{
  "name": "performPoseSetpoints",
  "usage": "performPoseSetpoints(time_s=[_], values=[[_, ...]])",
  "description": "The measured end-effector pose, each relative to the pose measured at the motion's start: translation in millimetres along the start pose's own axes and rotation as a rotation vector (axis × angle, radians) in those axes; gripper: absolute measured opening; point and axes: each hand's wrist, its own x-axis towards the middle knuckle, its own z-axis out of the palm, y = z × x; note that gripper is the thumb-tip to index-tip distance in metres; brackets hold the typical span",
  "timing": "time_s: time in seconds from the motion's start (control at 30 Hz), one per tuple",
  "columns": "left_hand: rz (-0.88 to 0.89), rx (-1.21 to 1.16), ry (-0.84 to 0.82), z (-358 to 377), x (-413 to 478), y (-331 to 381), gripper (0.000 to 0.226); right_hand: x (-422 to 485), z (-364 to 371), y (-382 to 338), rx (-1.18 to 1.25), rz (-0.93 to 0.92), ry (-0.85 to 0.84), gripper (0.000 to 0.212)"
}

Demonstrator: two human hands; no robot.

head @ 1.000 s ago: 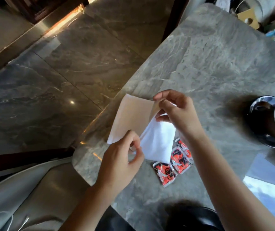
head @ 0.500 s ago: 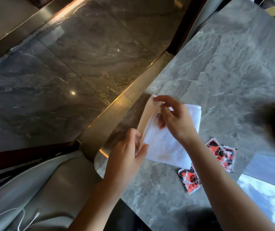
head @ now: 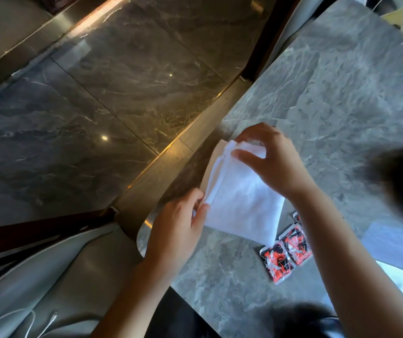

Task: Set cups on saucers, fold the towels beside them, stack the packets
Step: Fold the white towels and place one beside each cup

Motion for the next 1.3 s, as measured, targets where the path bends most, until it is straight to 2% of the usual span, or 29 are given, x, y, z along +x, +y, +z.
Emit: performPoseSetpoints(time_s=[0.13,0.23,0.33,0.53,0.6,0.7,0.8,1.0,1.17,1.3], values=[[-0.022,0.008,0.039,0.1,-1.0,-7.1,0.003,8.3,10.9,3.0,-0.057,0.009,-0.103,0.019],[-0.020,0.020,0.082,2.3,-4.8,-10.8,0.013,8.3,12.7,9.3,-0.055,-0.006,-0.156,0.016],[-0.041,0.020,0.113,4.9,-7.5,-11.5,0.008,7.7,11.6,11.6,-0.031,0.039,-0.143,0.014],[-0.067,0.023,0.126,5.9,-5.1,-8.5,0.008,12.6,14.4,11.0,-0.024,0.211,-0.061,0.035],[-0.064,0.021,0.122,5.3,-4.9,-8.6,0.008,12.8,15.0,10.5,0.005,0.226,-0.047,0.029],[-0.061,0.024,0.124,4.7,-5.9,-8.9,0.008,12.7,13.6,11.9,0.001,0.187,-0.124,0.004],[-0.069,0.032,0.130,6.0,-6.0,-8.6,0.010,14.2,8.1,13.7,0.048,0.184,-0.163,0.010],[-0.055,0.034,0.159,7.8,-6.2,-4.2,0.012,14.0,1.6,19.2,0.096,0.238,-0.072,0.024],[-0.043,0.017,0.162,8.5,-5.1,-3.5,0.012,9.7,8.3,13.2,0.003,0.183,-0.030,0.007],[-0.047,-0.022,0.164,8.8,-5.8,-6.7,0.016,8.9,10.1,12.7,0.024,0.121,0.090,0.009]])
